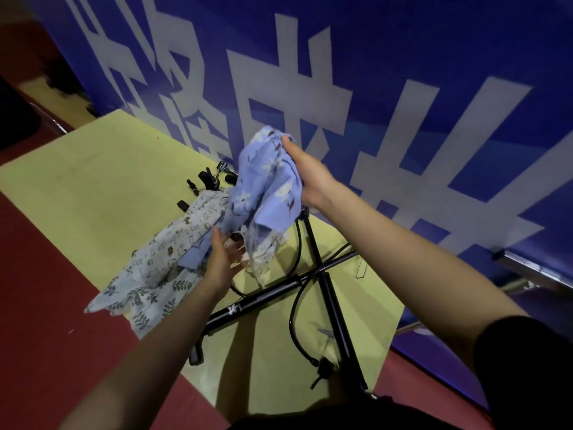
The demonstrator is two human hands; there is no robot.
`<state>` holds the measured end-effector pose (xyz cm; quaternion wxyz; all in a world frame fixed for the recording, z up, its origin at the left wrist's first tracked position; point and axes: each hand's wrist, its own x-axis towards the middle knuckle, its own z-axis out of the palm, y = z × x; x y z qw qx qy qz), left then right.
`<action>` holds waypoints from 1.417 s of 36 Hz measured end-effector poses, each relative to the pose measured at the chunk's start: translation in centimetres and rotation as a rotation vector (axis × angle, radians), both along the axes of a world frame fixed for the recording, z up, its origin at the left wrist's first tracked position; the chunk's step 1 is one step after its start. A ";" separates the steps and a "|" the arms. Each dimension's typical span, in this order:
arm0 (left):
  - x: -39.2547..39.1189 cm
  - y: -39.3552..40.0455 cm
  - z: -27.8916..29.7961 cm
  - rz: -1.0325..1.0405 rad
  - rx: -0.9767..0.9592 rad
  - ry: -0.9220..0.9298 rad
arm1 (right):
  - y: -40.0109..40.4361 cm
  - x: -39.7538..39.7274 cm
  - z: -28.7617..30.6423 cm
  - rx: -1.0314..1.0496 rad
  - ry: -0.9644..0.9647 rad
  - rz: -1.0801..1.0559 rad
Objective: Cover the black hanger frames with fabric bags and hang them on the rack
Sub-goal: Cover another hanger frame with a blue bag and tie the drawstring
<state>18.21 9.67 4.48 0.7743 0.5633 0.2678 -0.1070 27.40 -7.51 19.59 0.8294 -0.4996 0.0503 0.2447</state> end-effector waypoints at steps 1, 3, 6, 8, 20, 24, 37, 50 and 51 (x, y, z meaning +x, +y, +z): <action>0.0 0.1 0.4 0.018 -0.038 -0.005 | 0.0 0.0 0.3 0.076 0.018 -0.004; 0.0 0.1 1.5 0.013 -0.113 -0.043 | 0.0 0.2 1.0 0.169 0.033 0.002; 0.1 -0.5 4.3 0.035 -0.225 -0.109 | -0.2 0.4 1.6 0.257 0.073 0.019; 0.6 -0.9 6.1 0.030 -0.278 -0.146 | -0.3 0.4 1.7 0.272 0.094 0.012; 1.8 0.7 11.6 -0.056 -0.172 -0.250 | -4.8 -0.4 -1.3 -0.553 -0.092 -0.257; 0.8 0.5 12.2 -0.059 -0.069 -0.254 | -6.2 -1.1 -4.2 -0.781 -0.206 -0.252; -3.6 -4.5 9.9 -0.138 -0.035 -0.216 | -0.4 -10.0 -5.5 -0.590 -0.497 0.028; -6.2 -4.4 8.5 -0.179 0.033 -0.152 | -1.5 -11.1 -6.8 -0.443 -0.362 0.057; -6.2 -4.6 8.5 -0.171 0.038 -0.163 | -1.5 -11.1 -6.8 -0.451 -0.351 0.052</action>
